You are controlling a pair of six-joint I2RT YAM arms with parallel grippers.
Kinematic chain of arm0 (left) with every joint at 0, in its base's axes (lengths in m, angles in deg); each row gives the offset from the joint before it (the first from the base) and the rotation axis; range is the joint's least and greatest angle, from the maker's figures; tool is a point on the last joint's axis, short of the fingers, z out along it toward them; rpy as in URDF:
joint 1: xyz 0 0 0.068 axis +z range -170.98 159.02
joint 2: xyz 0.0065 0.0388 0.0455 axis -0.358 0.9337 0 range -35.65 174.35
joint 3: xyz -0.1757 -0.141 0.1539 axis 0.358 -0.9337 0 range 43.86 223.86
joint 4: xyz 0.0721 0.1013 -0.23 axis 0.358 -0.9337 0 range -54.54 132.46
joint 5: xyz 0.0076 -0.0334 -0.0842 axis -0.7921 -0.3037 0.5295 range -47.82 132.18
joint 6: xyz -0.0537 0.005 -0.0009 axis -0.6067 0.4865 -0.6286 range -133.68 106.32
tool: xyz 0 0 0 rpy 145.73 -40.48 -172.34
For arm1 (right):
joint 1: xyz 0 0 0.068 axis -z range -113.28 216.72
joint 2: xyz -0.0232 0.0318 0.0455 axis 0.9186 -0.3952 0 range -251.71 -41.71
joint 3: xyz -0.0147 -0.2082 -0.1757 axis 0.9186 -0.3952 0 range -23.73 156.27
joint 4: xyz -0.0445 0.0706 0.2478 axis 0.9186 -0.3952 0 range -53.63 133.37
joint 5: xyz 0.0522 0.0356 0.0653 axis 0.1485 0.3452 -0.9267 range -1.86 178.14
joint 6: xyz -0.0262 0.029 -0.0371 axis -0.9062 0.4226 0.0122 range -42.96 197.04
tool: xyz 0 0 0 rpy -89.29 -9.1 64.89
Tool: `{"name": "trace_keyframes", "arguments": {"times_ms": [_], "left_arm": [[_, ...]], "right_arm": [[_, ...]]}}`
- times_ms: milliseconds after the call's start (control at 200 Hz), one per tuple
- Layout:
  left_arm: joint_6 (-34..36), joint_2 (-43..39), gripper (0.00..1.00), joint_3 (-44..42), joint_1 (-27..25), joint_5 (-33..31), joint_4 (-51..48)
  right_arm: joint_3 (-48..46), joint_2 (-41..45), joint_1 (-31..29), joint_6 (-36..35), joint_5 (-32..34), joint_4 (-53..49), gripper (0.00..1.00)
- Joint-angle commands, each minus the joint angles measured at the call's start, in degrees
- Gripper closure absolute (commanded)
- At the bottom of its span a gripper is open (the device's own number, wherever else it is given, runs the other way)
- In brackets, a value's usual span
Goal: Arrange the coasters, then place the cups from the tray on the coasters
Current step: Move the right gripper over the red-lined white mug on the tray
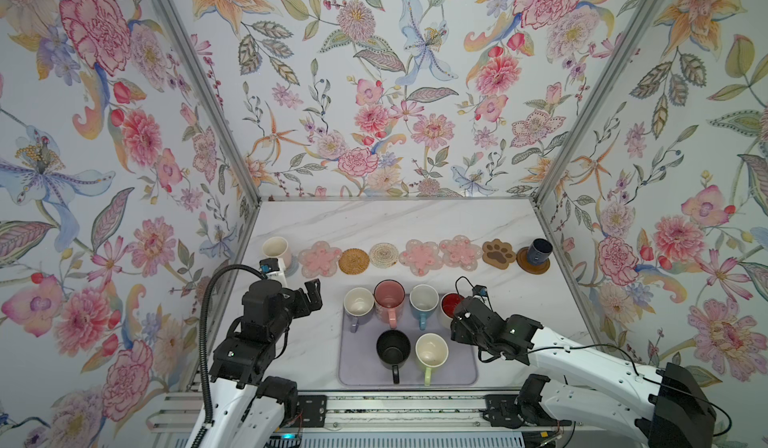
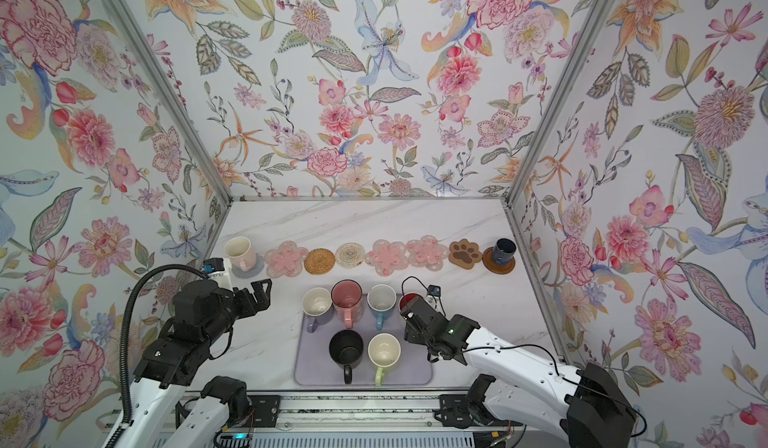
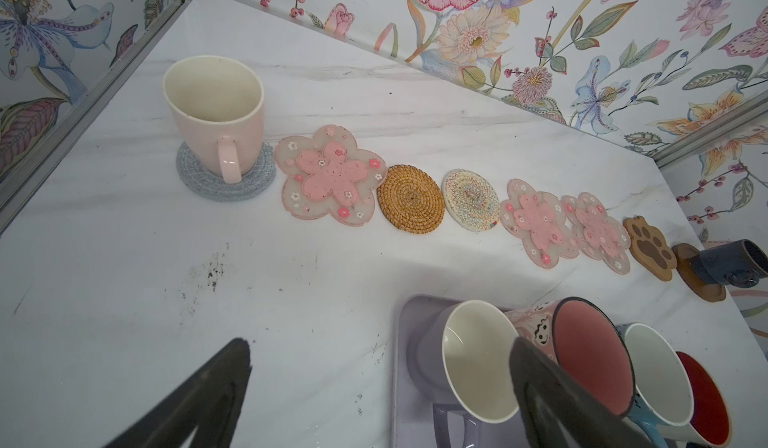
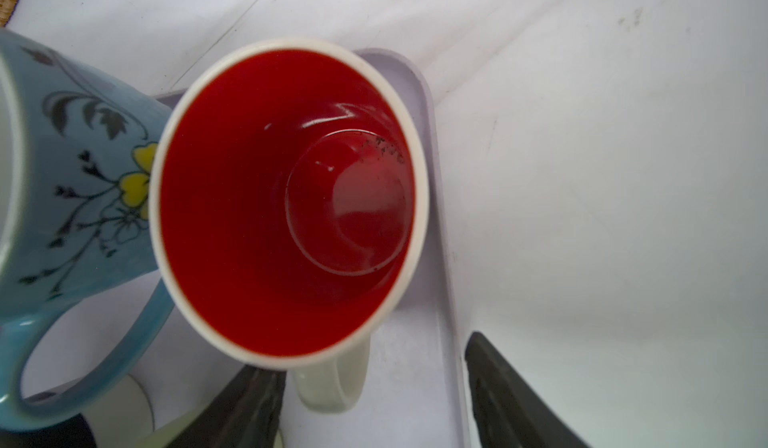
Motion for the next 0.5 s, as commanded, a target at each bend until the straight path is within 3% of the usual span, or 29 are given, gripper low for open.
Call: {"name": "trace_keyframes", "arguments": {"times_ms": [0,495], "left_arm": [[-0.55,-0.37,0.01,-0.74,-0.52,-1.18,-0.72],[-0.67,-0.02,0.01,-0.88,-0.78,-1.27,-0.57]], "right_arm": [[0.16,-1.86,-0.67,-0.24,0.61,2.13,0.34],[-0.35,-6.42,-1.75,-2.54,1.97,5.81,0.63]]}}
